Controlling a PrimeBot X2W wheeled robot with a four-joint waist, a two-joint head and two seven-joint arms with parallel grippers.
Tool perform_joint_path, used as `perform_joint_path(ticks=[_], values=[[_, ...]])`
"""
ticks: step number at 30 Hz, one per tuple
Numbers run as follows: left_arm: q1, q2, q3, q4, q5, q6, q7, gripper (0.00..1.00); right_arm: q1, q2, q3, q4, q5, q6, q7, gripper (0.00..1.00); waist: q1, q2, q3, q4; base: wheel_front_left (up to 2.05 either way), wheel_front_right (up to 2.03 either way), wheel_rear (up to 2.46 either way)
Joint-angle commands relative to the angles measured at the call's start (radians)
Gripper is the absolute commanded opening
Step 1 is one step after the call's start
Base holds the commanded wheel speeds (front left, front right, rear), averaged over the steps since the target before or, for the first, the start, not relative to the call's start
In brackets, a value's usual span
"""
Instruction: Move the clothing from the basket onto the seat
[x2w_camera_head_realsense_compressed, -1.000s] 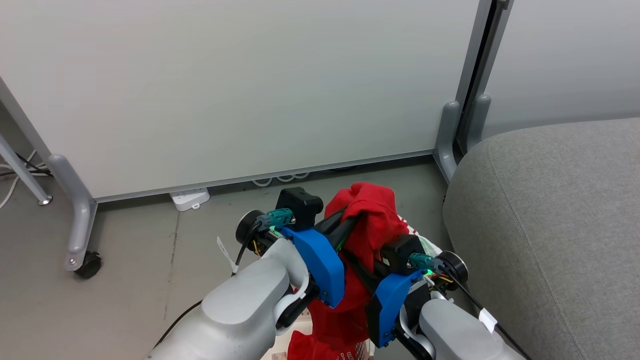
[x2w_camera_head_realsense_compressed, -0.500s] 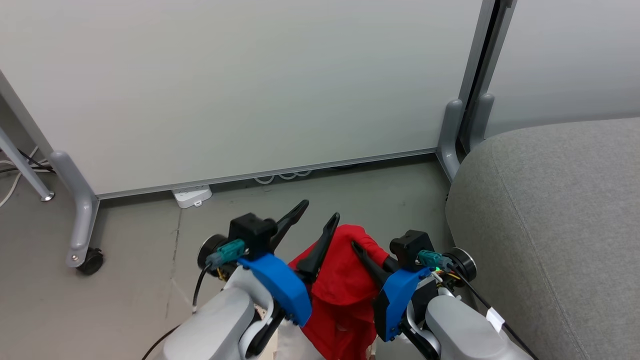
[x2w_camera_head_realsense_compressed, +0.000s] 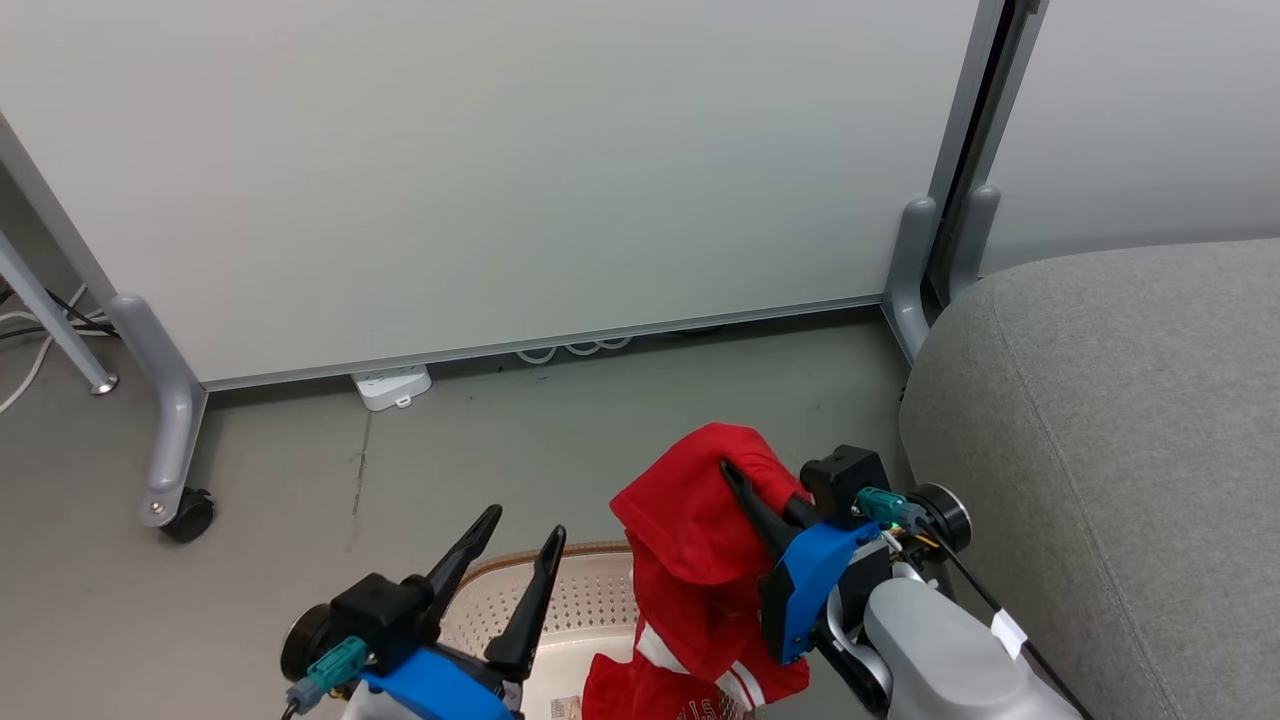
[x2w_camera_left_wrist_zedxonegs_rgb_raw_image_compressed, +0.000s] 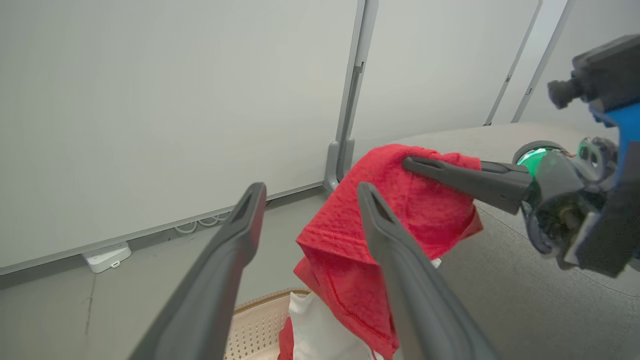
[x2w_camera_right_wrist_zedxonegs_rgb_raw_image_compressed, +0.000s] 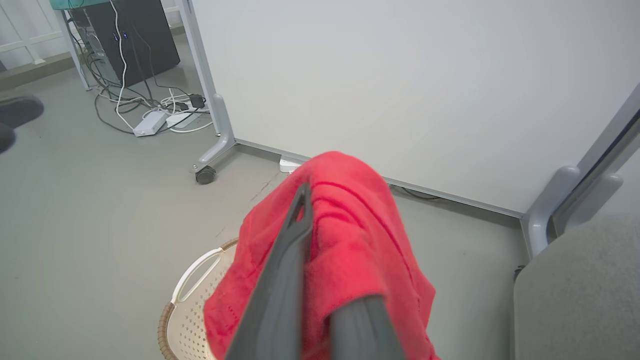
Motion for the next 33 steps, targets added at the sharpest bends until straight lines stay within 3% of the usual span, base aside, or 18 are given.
perform_joint_path(ticks=[1, 11, 22, 33], values=[[0.026, 0.005, 0.025, -0.010, 0.018, -0.007, -0.003, 1.00, -0.003, -0.001, -0.007, -0.007, -0.004, -0.001, -0.006, 0.00, 0.0001, -0.0001, 0.000, 0.000, 0.00, 0.00, 0.00], [0.110, -0.031, 0.129, -0.017, 0.090, -0.034, -0.003, 1.00, 0.014, -0.001, -0.044, -0.014, -0.031, -0.001, -0.003, 0.00, 0.0001, -0.0001, -0.001, 0.005, 0.00, 0.00, 0.00], [0.140, -0.050, 0.170, -0.006, 0.121, -0.041, -0.003, 1.00, 0.032, -0.002, -0.058, -0.034, -0.041, -0.001, 0.012, 0.00, 0.0001, -0.0001, 0.003, -0.017, 0.00, 0.00, 0.00], [0.120, -0.056, 0.164, -0.016, 0.114, -0.040, -0.003, 1.00, 0.013, -0.002, -0.060, -0.049, -0.064, -0.001, 0.028, 0.00, 0.0001, -0.0001, 0.028, -0.162, 0.00, 0.00, 0.00]])
